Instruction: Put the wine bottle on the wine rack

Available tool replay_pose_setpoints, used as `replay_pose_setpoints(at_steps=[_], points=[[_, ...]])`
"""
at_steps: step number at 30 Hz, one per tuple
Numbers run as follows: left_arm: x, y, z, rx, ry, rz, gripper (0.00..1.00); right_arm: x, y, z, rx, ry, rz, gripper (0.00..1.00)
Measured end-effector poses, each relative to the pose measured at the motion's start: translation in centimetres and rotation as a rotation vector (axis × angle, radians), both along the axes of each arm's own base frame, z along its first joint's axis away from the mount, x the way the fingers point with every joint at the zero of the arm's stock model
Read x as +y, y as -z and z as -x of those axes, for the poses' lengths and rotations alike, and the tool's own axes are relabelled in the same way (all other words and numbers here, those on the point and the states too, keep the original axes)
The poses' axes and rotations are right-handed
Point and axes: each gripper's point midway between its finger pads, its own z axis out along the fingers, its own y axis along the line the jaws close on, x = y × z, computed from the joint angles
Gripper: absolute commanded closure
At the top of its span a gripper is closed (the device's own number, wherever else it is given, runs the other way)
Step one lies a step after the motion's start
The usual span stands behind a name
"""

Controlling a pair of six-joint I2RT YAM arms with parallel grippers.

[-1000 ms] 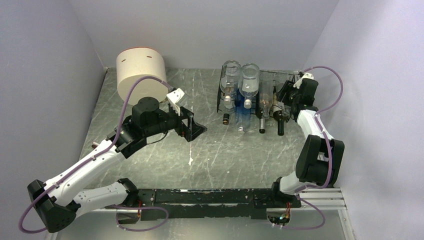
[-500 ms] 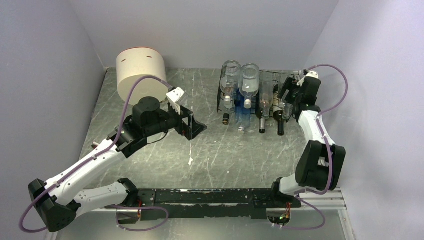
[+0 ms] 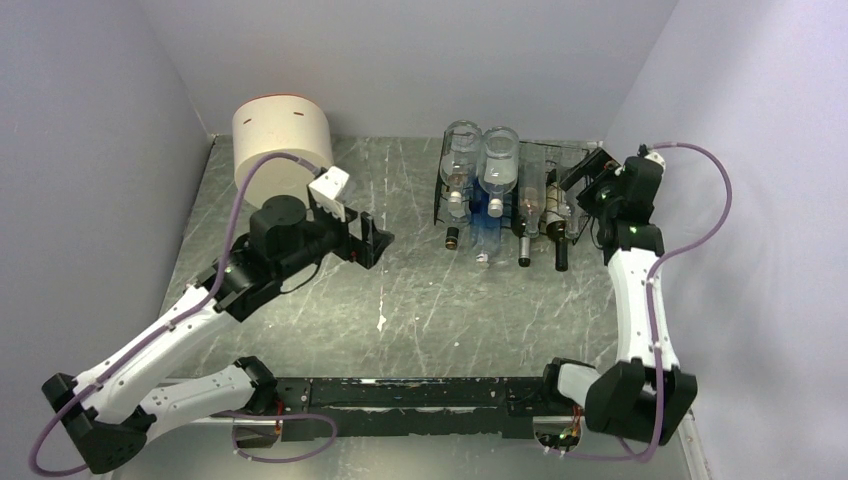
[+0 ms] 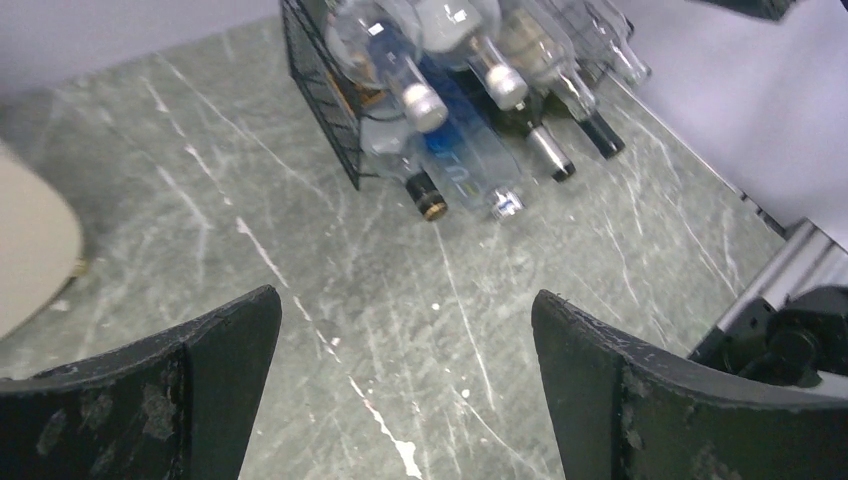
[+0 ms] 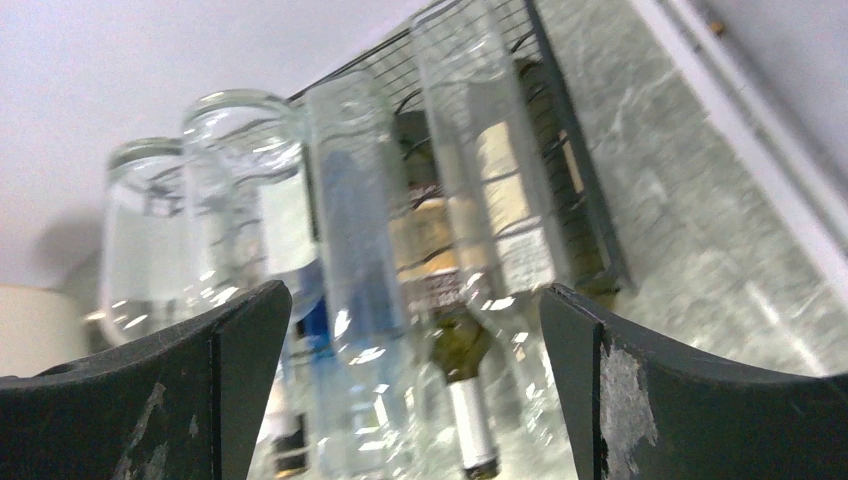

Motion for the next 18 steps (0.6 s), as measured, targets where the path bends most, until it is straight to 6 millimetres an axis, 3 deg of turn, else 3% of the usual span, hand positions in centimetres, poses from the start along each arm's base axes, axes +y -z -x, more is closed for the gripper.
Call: replay_pose_setpoints(at_steps=[10,13,18], points=[[5.1,-6.9,0.1,-0.147,-0.175,0.008,0.01,2.1,-3.4,8.8,0.003,0.014,-0.040,0.00],[6.3,-8.2,0.4,-0.173,-0.206,0.009,0.01,2.1,-6.6,11.1,-0.069,0.031,-0.006,0.00],[7.6,-10.4,1.3,-0.208,-0.228,0.044,0.01,1.8,-14.4,15.3,-0.276,0.074,0.084,0.00]])
